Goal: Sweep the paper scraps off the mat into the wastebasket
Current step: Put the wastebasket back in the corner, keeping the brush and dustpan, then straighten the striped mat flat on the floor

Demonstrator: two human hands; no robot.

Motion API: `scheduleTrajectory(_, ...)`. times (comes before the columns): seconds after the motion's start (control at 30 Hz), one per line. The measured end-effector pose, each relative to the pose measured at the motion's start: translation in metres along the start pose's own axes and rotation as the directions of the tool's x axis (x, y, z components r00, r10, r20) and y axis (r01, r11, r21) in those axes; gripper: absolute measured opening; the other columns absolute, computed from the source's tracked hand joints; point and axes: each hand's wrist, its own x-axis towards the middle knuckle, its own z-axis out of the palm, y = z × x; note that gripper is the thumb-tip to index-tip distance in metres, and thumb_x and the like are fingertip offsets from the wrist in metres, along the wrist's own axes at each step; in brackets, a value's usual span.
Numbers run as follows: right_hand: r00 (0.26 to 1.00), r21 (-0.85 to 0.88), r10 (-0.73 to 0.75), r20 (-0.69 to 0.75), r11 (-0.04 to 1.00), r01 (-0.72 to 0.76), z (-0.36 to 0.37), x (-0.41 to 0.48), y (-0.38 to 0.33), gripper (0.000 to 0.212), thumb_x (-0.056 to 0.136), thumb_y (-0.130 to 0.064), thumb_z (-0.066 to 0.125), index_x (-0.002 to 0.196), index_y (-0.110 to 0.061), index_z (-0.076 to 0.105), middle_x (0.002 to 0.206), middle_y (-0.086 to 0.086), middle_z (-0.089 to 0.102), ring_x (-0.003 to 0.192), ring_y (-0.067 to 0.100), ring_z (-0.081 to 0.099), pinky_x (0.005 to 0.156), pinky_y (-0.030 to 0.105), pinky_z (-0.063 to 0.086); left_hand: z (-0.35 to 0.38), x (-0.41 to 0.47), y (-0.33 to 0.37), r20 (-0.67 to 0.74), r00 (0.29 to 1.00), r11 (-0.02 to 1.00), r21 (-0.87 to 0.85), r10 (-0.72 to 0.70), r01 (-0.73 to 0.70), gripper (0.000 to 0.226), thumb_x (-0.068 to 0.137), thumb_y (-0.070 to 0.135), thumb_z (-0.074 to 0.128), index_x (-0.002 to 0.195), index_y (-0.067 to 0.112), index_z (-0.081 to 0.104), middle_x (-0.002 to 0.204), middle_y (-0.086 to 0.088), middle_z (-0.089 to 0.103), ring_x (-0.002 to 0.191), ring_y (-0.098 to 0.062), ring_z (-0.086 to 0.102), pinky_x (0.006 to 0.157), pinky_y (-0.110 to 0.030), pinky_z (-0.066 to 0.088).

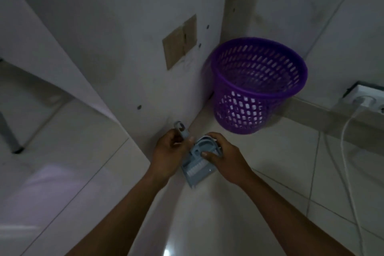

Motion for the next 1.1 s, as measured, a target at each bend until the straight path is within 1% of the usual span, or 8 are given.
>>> scheduleTrajectory(0.07,0.999,-0.011,0.026,0.038,1.0,-0.026,0.015,0.002,0.01,0.039,0.087,-0.031,0.07,0.122,-0.037,0.052,0.109,-0.017,0.066,0.096,-0.004,0.062,0.08,0.018,0.05,-0.005,-0.008,-0.02,-0.025,1.0,1.0,0.027,0.011,-0.01,0.006,0.094,0.018,0.072,0.094,0.023,0.07,0.093,0.002,0.076,0.087,-0.013,0.072,0.084,-0.036,0.06)
scheduleTrajectory(0.17,0.999,-0.047,0.029,0.037,0.999,-0.027,0.041,0.001,0.024,0.044,0.09,-0.029,0.067,0.13,-0.033,0.049,0.118,-0.012,0.062,0.104,0.001,0.059,0.087,0.017,0.047,-0.01,-0.012,-0.042,-0.12,0.993,0.999,0.029,-0.02,0.024,0.014,0.094,0.015,0.071,0.092,0.029,0.069,0.093,0.004,0.076,0.087,-0.012,0.072,0.083,-0.032,0.06)
scheduleTrajectory(0.37,0.994,-0.058,0.035,-0.099,0.997,-0.041,0.077,0.003,0.038,0.046,0.091,-0.022,0.066,0.133,-0.021,0.049,0.126,-0.004,0.058,0.115,0.012,0.053,0.097,0.025,0.044,-0.006,-0.006,-0.058,-0.202,0.978,0.999,0.009,-0.05,0.053,0.008,0.096,0.014,0.069,0.1,0.021,0.068,0.093,0.005,0.073,0.083,-0.005,0.069,0.074,-0.016,0.055)
scheduleTrajectory(0.53,0.995,-0.056,-0.029,-0.098,0.998,0.023,0.08,0.019,0.033,0.055,0.098,-0.024,0.055,0.148,-0.017,0.033,0.144,0.0,0.044,0.13,0.011,0.041,0.107,0.025,0.034,-0.001,-0.001,-0.053,-0.245,0.965,0.993,0.081,0.098,-0.08,0.009,0.099,0.02,0.065,0.105,0.026,0.067,0.092,0.021,0.069,0.081,0.011,0.067,0.082,-0.016,0.055)
scheduleTrajectory(0.73,0.993,-0.055,-0.013,-0.116,0.998,0.007,0.084,0.032,0.027,0.061,0.098,-0.021,0.054,0.151,-0.022,0.024,0.146,0.001,0.04,0.12,-0.003,0.035,0.095,0.005,0.026,0.0,-0.004,-0.057,-0.199,0.964,0.967,0.219,0.176,-0.131,0.033,0.1,0.015,0.062,0.133,0.018,0.066,0.12,0.017,0.066,0.109,-0.004,0.066,0.098,-0.02,0.05)
scheduleTrajectory(0.87,0.994,-0.053,-0.039,-0.104,0.998,0.034,0.086,0.027,0.035,0.063,0.099,-0.023,0.052,0.153,-0.023,0.019,0.153,-0.001,0.032,0.131,-0.002,0.029,0.099,0.001,0.021,-0.004,-0.011,-0.063,-0.179,0.965,0.947,0.29,0.193,-0.136,0.034,0.1,0.019,0.063,0.134,0.018,0.064,0.122,0.02,0.061,0.113,-0.002,0.061,0.09,0.001,0.041)
scheduleTrajectory(0.97,0.994,-0.074,-0.063,-0.087,0.996,0.057,0.088,0.024,0.035,0.065,0.099,-0.023,0.053,0.153,-0.021,0.017,0.155,-0.001,0.029,0.132,-0.005,0.025,0.099,-0.005,0.015,-0.007,-0.013,-0.066,-0.18,0.967,0.951,0.282,0.179,-0.123,0.043,0.099,0.021,0.064,0.142,0.018,0.057,0.129,0.02,0.055,0.115,0.005,0.052,0.088,0.007,0.035)
scheduleTrajectory(1.1,0.993,-0.089,-0.072,-0.095,0.994,0.063,0.088,0.02,0.03,0.07,0.098,-0.025,0.054,0.154,-0.027,0.012,0.16,-0.002,0.019,0.144,0.008,0.02,0.114,0.021,0.023,-0.011,-0.018,-0.066,-0.167,0.967,0.947,0.292,0.192,-0.138,0.051,0.098,0.029,0.065,0.147,0.017,0.053,0.139,0.015,0.056,0.121,0.007,0.049,0.092,0.006,0.035)
